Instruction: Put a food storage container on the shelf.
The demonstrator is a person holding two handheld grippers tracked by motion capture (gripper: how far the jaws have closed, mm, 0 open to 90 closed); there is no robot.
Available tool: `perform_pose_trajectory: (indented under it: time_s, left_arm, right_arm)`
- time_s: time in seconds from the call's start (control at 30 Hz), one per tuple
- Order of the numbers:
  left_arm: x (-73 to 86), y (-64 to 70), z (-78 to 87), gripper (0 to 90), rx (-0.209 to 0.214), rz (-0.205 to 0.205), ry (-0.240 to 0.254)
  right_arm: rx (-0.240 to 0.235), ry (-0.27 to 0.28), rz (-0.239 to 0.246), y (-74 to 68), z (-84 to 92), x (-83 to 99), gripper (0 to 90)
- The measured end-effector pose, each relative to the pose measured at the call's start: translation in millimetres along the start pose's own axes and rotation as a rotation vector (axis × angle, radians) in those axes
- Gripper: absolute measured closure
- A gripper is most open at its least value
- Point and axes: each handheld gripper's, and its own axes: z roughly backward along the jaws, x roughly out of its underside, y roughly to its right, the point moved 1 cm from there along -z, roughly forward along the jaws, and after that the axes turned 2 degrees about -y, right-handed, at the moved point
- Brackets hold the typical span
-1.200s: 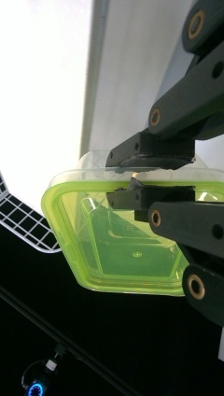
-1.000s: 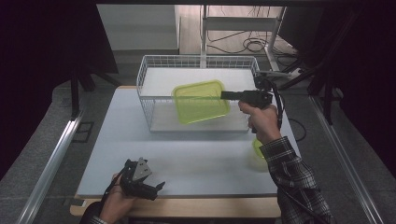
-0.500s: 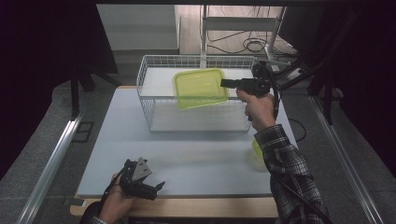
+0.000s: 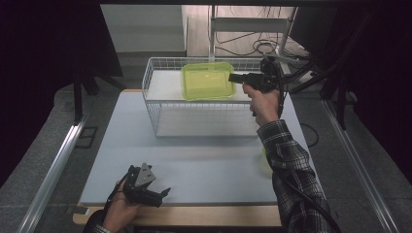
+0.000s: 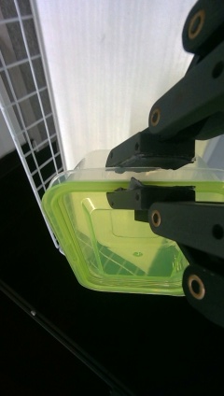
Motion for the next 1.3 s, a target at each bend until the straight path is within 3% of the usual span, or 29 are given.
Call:
perform_pose_trajectory:
  time_s: [0.23, 0.57, 1.0, 1.17, 1.3]
  left_arm:
    - [0.2, 0.0, 0.1, 1.2, -0.001, -0.003, 0.000]
    - [0.3, 0.7, -0.7, 1.2, -0.005, -0.017, -0.011]
    - [0.6, 1.4, -1.7, 1.2, -0.006, -0.028, -0.024]
    - [0.9, 1.5, -2.3, 1.1, -0.007, -0.030, -0.032]
    - [0.9, 1.7, -2.2, 1.1, -0.006, -0.030, -0.032]
  right_arm:
    - [0.041, 0.013, -0.006, 6.0, -5.2, -2.7, 79.7]
    - [0.050, 0.024, -0.002, 12.8, -9.9, -1.1, 77.9]
    - [0.160, 0.004, 0.107, 10.1, -17.8, -4.0, 69.3]
    - [0.166, -0.015, 0.131, 12.1, -21.6, -3.8, 62.2]
    - [0.213, -0.018, 0.176, 9.3, -22.1, -4.7, 55.2]
